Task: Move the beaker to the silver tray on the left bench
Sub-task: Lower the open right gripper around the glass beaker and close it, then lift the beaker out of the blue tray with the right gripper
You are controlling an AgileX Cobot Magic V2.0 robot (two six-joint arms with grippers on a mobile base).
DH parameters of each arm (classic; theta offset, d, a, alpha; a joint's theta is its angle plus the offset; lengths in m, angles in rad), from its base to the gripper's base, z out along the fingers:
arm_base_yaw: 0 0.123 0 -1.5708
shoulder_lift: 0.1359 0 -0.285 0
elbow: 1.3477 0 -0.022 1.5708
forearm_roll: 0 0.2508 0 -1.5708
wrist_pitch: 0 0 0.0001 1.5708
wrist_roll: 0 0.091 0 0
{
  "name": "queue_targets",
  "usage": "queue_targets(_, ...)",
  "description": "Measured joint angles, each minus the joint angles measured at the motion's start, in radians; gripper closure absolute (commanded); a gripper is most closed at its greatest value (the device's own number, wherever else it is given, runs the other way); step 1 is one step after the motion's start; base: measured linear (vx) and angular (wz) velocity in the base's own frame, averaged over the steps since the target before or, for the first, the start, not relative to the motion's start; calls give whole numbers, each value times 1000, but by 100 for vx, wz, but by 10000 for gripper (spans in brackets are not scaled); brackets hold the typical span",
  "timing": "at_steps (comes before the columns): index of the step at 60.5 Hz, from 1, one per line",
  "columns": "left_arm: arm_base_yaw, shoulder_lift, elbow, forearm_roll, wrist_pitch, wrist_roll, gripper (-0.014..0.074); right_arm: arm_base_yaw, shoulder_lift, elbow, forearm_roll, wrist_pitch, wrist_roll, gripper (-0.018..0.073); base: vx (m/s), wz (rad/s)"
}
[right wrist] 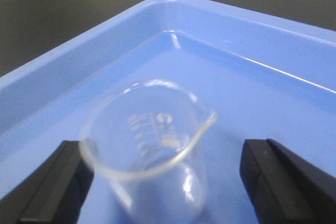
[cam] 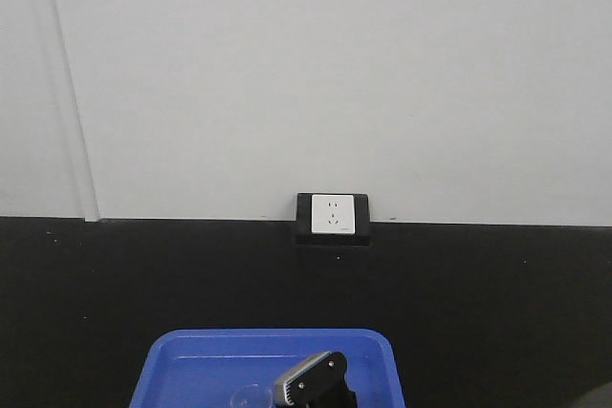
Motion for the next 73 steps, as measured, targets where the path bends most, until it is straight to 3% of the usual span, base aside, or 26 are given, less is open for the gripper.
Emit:
queue_targets(13,0,0,0,0,0,0,595,0,67,-85,0,0,13,95,0,0)
queue_targets(18,0,0,0,0,0,0,595,0,73,-95,0,-2,13,225,0,0)
queue_targets(28,0,0,0,0,0,0,595,0,58,-96,-15,6,25,578,0,0)
queue_targets(42,0,0,0,0,0,0,595,0,-135,-96,-106,134,142,575,0,0)
queue_targets(61,0,0,0,0,0,0,595,0,-561,-94,-126,836,183,572,0,0)
queue_targets(68,0,0,0,0,0,0,595,0,-680,-66,-126,1011,166,571,0,0)
queue_targets(73,0,0,0,0,0,0,595,0,-776,-10,-124,1061,154,571,0,0)
